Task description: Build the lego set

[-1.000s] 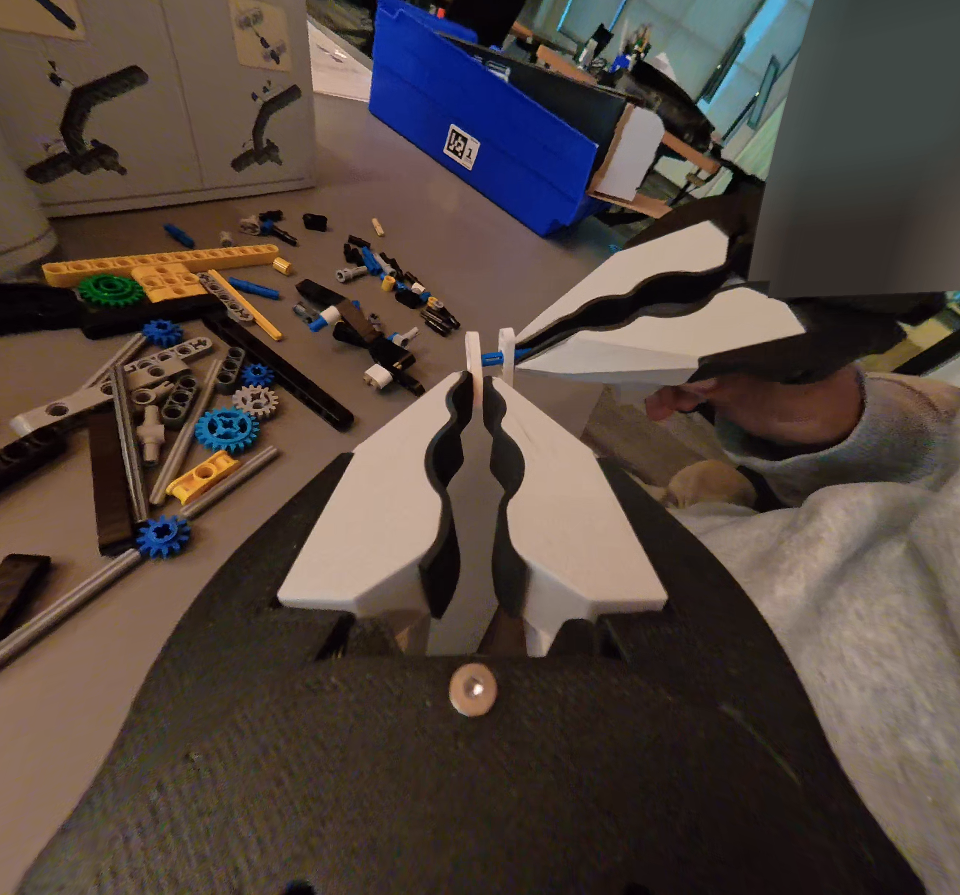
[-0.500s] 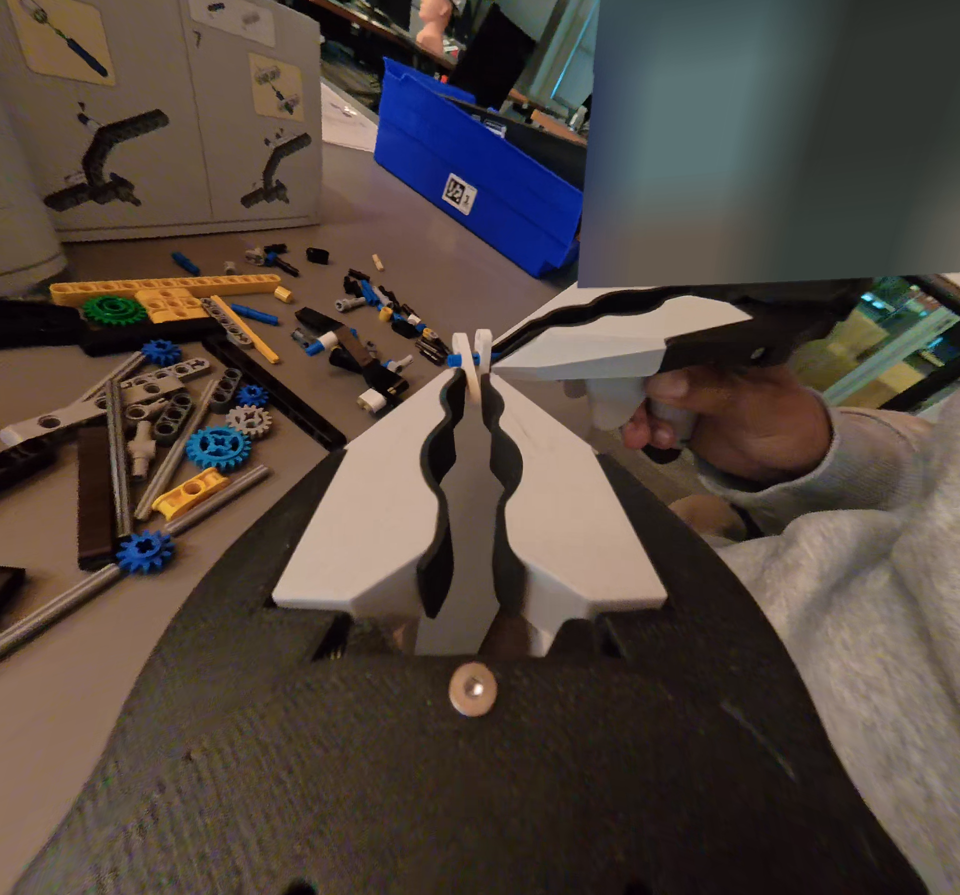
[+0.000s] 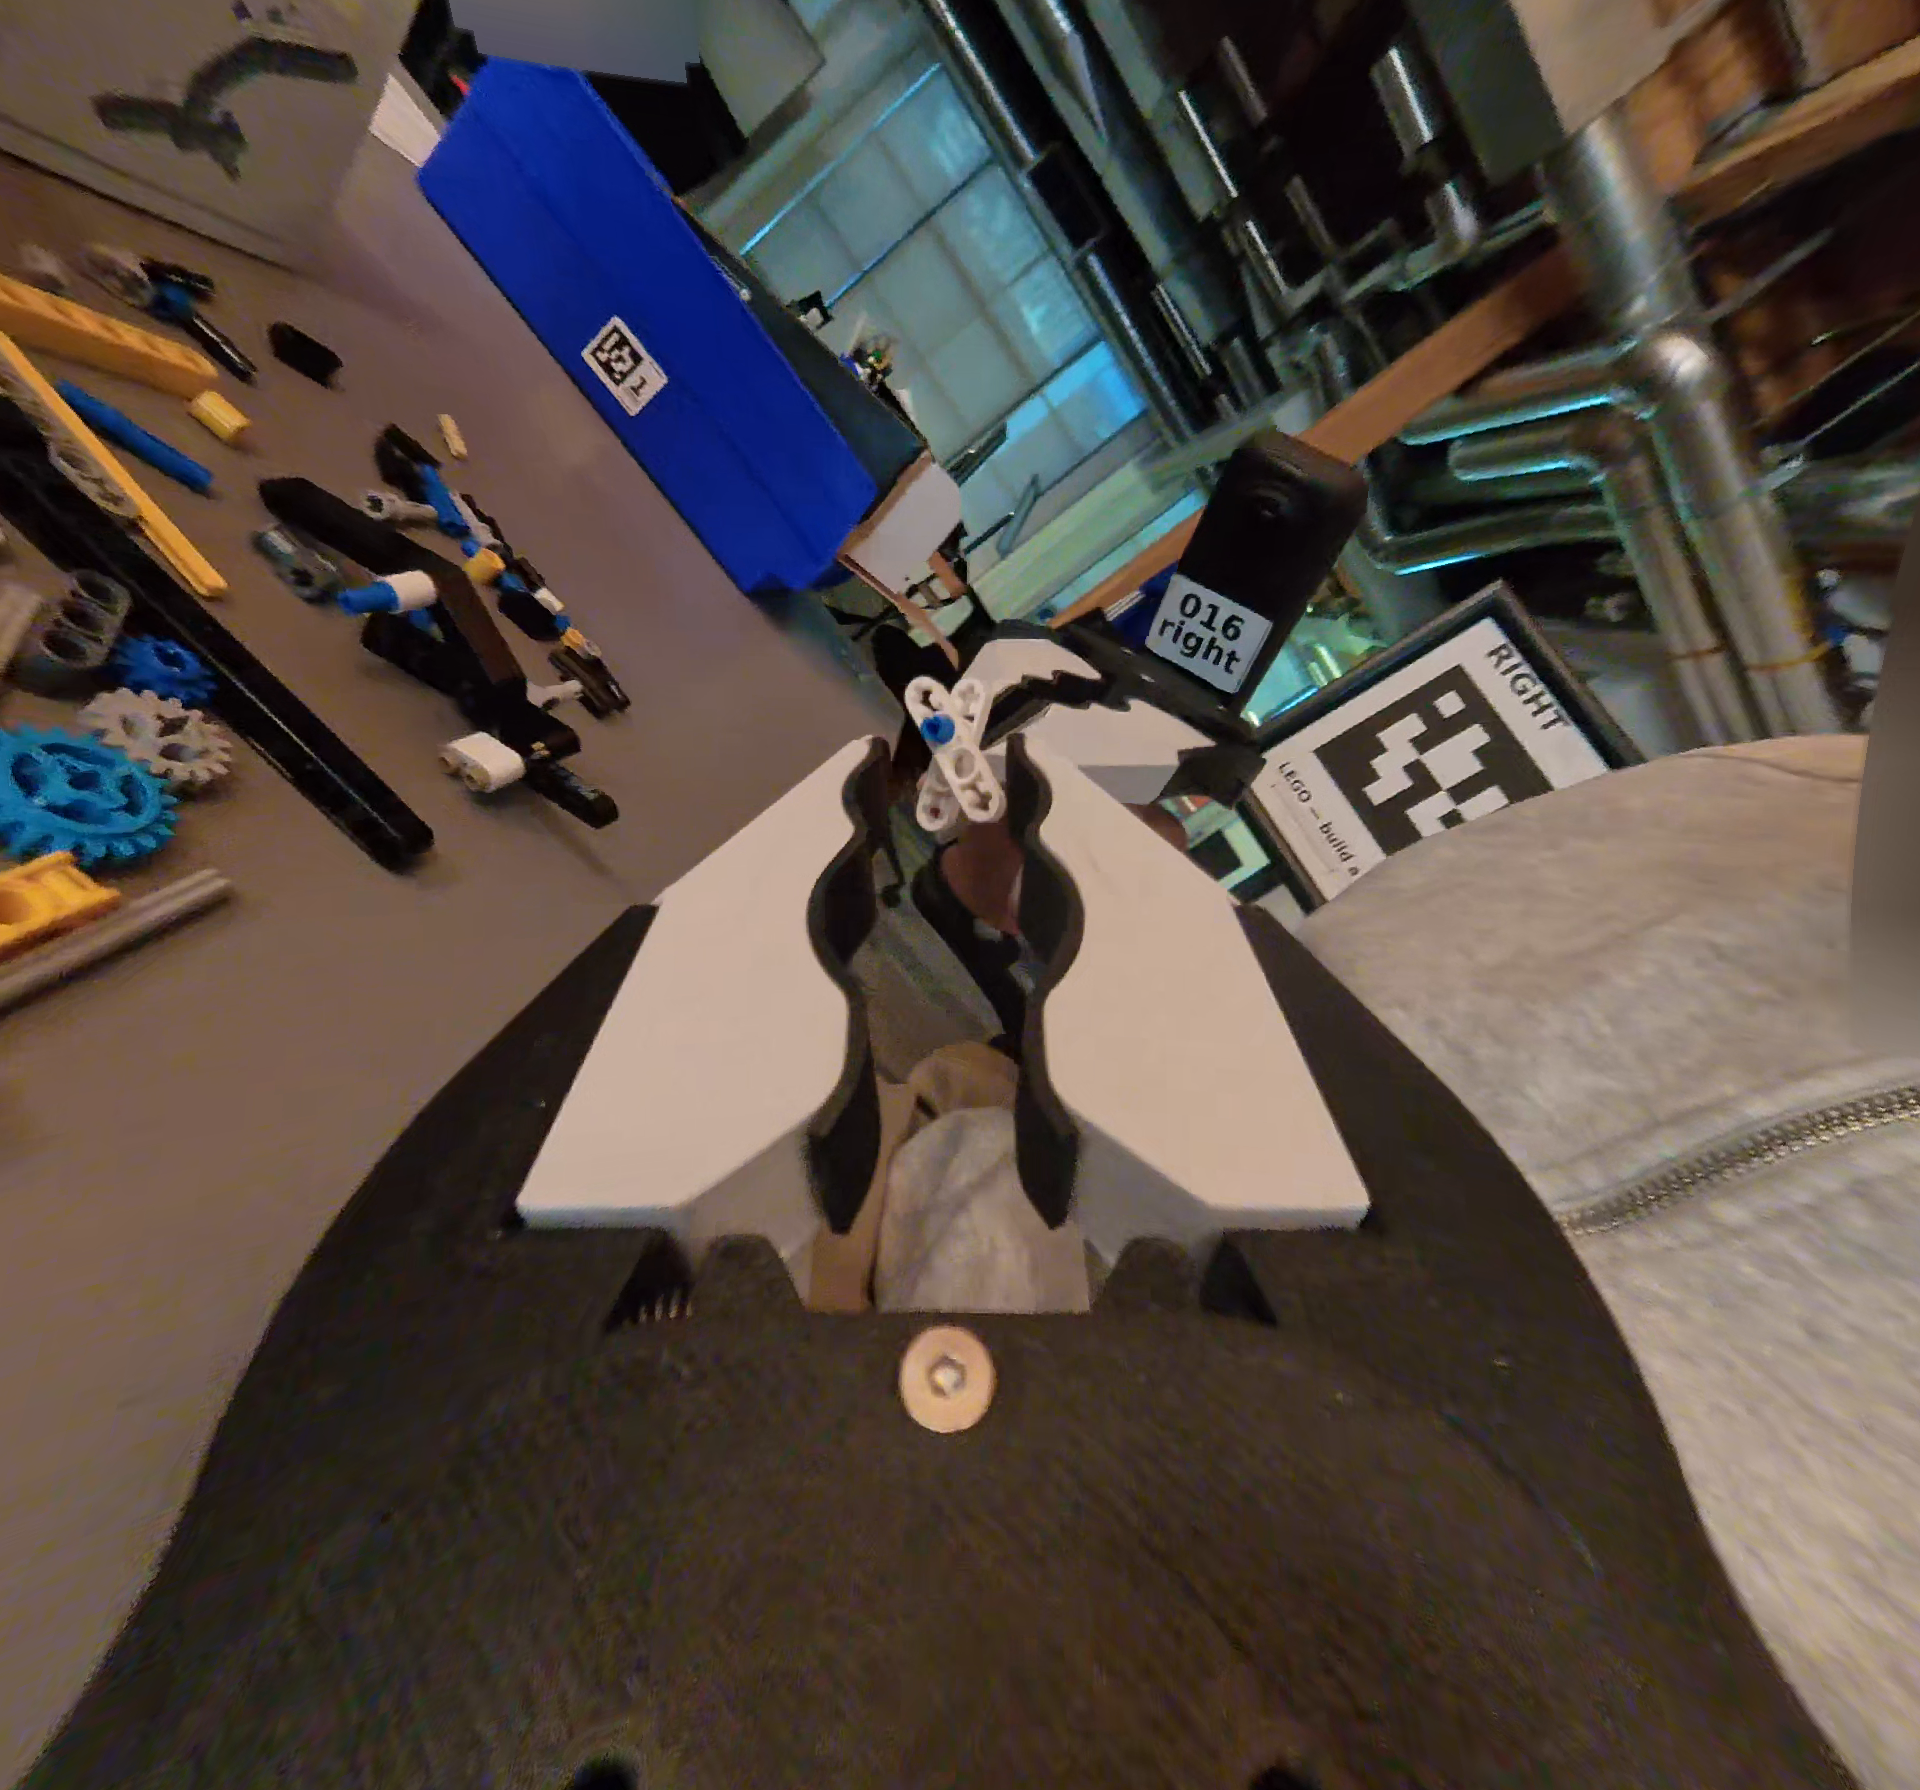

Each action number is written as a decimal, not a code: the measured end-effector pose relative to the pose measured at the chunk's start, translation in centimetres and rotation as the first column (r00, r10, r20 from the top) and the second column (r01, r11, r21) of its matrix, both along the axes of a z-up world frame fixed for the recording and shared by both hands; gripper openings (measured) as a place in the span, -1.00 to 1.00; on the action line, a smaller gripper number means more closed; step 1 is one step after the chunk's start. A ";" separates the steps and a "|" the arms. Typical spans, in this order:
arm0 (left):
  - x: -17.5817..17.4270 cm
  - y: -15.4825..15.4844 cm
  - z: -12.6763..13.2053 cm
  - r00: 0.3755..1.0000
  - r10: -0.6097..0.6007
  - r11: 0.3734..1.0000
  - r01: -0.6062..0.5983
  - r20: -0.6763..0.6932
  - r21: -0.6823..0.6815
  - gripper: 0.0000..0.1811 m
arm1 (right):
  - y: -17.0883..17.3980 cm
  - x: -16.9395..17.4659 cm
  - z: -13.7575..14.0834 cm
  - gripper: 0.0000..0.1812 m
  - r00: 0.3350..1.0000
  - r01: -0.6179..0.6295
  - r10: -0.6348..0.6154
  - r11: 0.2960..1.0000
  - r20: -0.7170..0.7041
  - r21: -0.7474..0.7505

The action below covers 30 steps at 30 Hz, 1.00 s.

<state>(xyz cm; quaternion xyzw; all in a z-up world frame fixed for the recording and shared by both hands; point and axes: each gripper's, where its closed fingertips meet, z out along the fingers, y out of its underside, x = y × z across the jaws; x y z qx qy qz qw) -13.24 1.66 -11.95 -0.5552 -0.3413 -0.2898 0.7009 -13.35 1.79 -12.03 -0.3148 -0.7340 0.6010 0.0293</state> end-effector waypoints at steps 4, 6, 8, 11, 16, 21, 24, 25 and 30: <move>0.3 0.0 0.1 0.998 -0.048 0.998 0.046 0.050 0.043 -0.90 | -0.2 0.4 -0.1 -0.97 0.999 -0.026 0.027 0.999 -0.032 0.040; 0.5 0.0 0.2 0.994 -0.083 0.995 0.078 0.076 0.069 -0.91 | -0.2 0.6 0.0 -0.97 0.999 -0.042 0.043 0.998 -0.032 0.037; 0.7 0.0 0.3 0.991 -0.104 0.992 0.097 0.088 0.081 -0.91 | -0.2 0.8 0.0 -0.97 0.998 -0.058 0.058 0.998 -0.021 0.032; 1.0 0.1 0.4 0.987 -0.134 0.988 0.126 0.087 0.090 -0.92 | -0.1 1.2 0.1 -0.98 0.997 -0.081 0.081 0.997 0.017 -0.003; 1.7 0.2 0.4 0.985 -0.166 0.984 0.162 0.052 0.075 -0.93 | 0.0 1.8 0.1 -0.98 0.986 -0.110 0.120 0.990 0.116 -0.085; 2.4 0.4 0.5 0.982 -0.188 0.981 0.188 -0.004 0.052 -0.94 | 0.2 2.4 0.1 -0.98 0.958 -0.131 0.170 0.975 0.229 -0.179; 2.8 0.4 0.6 0.978 -0.204 0.977 0.206 -0.031 0.050 -0.94 | 0.2 2.8 0.2 -0.98 0.923 -0.126 0.216 0.952 0.318 -0.280; 2.9 0.4 0.6 0.978 -0.207 0.977 0.209 -0.039 0.045 -0.94 | 0.2 2.9 0.2 -0.99 0.912 -0.123 0.229 0.944 0.341 -0.305; 3.6 0.5 0.7 0.969 -0.235 0.971 0.238 -0.078 0.038 -0.95 | 0.3 3.6 0.2 -0.99 0.844 -0.096 0.304 0.897 0.443 -0.432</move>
